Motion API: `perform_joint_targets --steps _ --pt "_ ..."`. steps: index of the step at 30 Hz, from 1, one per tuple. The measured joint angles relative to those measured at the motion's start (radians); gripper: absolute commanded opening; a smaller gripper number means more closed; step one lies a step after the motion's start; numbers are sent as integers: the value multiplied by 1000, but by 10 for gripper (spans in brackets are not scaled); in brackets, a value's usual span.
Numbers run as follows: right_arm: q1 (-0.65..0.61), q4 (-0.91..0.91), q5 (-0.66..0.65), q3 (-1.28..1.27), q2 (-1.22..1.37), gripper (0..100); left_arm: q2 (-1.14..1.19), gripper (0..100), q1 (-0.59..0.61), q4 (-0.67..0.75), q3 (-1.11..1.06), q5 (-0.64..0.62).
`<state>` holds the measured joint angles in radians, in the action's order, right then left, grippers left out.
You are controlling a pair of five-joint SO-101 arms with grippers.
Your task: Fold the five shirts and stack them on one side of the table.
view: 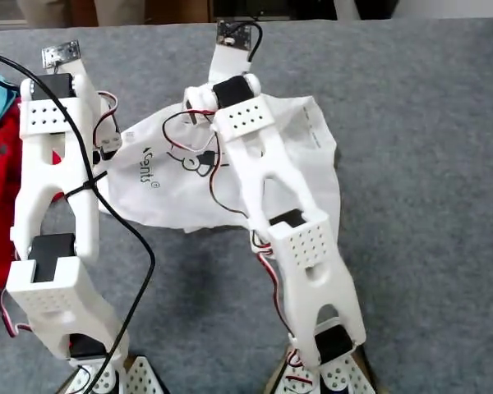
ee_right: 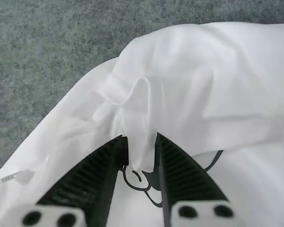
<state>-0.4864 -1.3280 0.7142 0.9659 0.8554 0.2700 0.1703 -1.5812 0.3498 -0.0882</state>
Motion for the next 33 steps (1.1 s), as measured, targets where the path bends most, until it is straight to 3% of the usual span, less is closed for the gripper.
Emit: perform_joint_targets --steps 18,28,33 --pt "29 0 -12 0 55 113 0 19 0 0 0 0" --pt "77 -98 -12 0 55 112 0 19 0 0 0 0" --pt "97 -107 -12 0 55 21 0 19 0 0 0 0"
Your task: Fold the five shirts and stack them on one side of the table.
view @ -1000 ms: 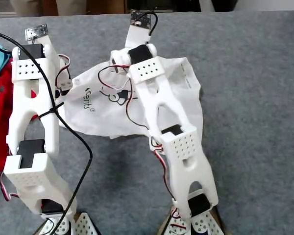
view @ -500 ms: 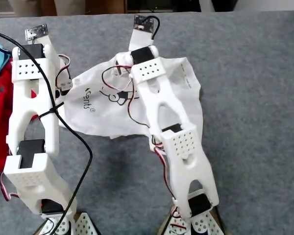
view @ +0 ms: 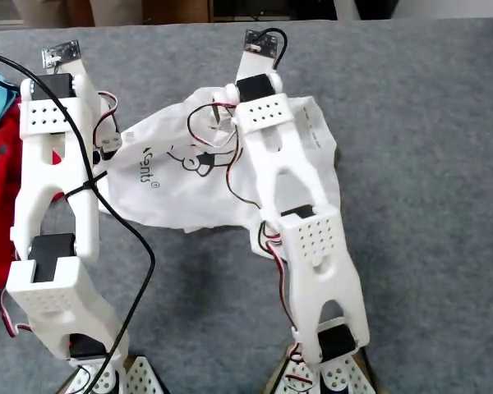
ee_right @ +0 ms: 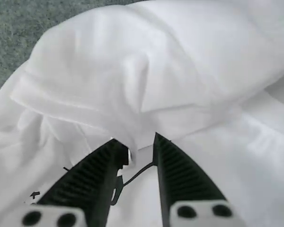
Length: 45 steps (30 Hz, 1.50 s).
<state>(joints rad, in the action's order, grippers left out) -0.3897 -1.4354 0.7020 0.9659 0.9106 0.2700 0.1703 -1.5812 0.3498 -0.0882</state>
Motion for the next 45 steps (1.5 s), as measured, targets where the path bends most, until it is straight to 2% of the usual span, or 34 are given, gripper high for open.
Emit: perform_joint_targets --steps 12,17,24,31,39,45 --pt "3 -6 0 0 0 6 0 19 0 -40 0 0" --pt "23 -109 -5 68 0 6 0 19 0 -40 0 0" --pt "55 -267 -206 384 0 6 0 19 2 -12 0 0" --pt "150 -293 -364 643 -5 6 0 19 28 -6 0 0" --pt "290 -252 -384 652 -110 6 0 19 29 0 12 -3" --pt "338 -167 -384 652 -244 6 0 19 41 -9 219 -69"
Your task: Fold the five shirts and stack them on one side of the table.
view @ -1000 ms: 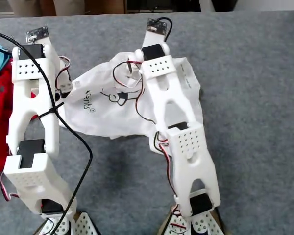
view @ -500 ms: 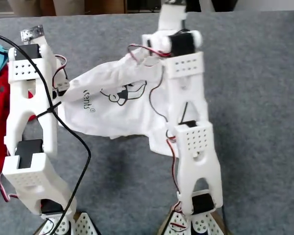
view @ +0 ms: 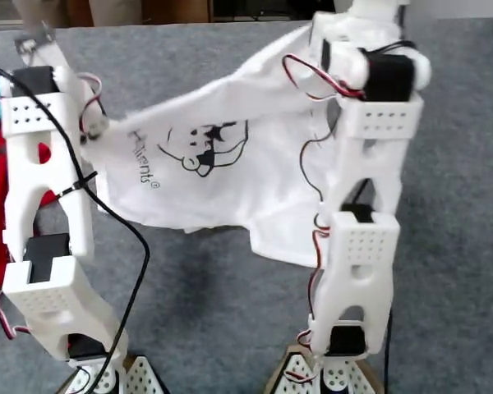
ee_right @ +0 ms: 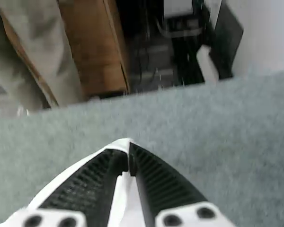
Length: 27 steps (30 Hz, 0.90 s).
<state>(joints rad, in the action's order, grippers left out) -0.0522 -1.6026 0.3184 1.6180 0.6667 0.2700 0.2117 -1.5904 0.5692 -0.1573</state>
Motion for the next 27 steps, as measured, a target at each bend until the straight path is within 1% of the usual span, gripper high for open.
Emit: perform_joint_targets --steps 5,9,13,17,23,27 --pt "31 35 0 0 -166 6 -12 19 0 -91 295 -2" --pt "31 41 0 8 -293 6 -81 19 0 -140 517 -3" --pt "31 66 0 14 -419 6 -184 19 2 -158 664 18" --pt "38 106 0 14 -537 6 -333 19 2 -158 712 49" --pt "140 183 0 15 -690 6 -597 19 2 -160 730 89" --pt "199 198 0 18 -756 6 -747 19 3 -160 740 95"
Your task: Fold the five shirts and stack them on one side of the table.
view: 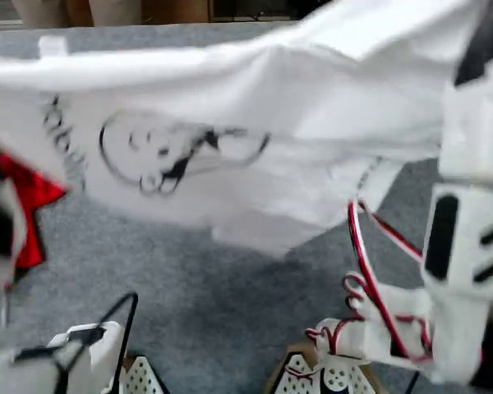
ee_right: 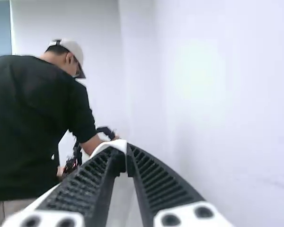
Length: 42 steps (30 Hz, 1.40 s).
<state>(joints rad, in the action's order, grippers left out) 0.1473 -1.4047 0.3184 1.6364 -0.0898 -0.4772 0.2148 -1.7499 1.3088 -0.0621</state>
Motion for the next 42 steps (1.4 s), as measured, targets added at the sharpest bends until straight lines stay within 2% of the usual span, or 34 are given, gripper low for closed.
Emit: perform_joint_targets --steps 5,9,12,16,20,23,25,28,32,42 --pt "12 3 0 -46 -11 6 -61 19 2 0 -87 0" --pt "-6 52 0 -236 23 6 -44 19 2 3 -328 0" --pt "-46 104 0 -394 86 6 -2 19 2 80 -539 0" --pt "-121 244 0 -594 181 6 114 19 0 290 -855 0" --pt "-153 443 0 -740 338 6 276 19 -2 598 -1186 15" --pt "-167 522 0 -756 459 6 404 19 -2 796 -1310 17" --pt "-173 537 0 -752 520 6 473 19 -2 856 -1318 17" --pt "-173 542 0 -720 565 6 534 19 -2 865 -1309 17" --pt "-175 462 0 -615 566 6 542 19 -3 795 -1249 17" --pt "-175 -26 0 -387 565 6 543 19 -3 505 -1135 18"
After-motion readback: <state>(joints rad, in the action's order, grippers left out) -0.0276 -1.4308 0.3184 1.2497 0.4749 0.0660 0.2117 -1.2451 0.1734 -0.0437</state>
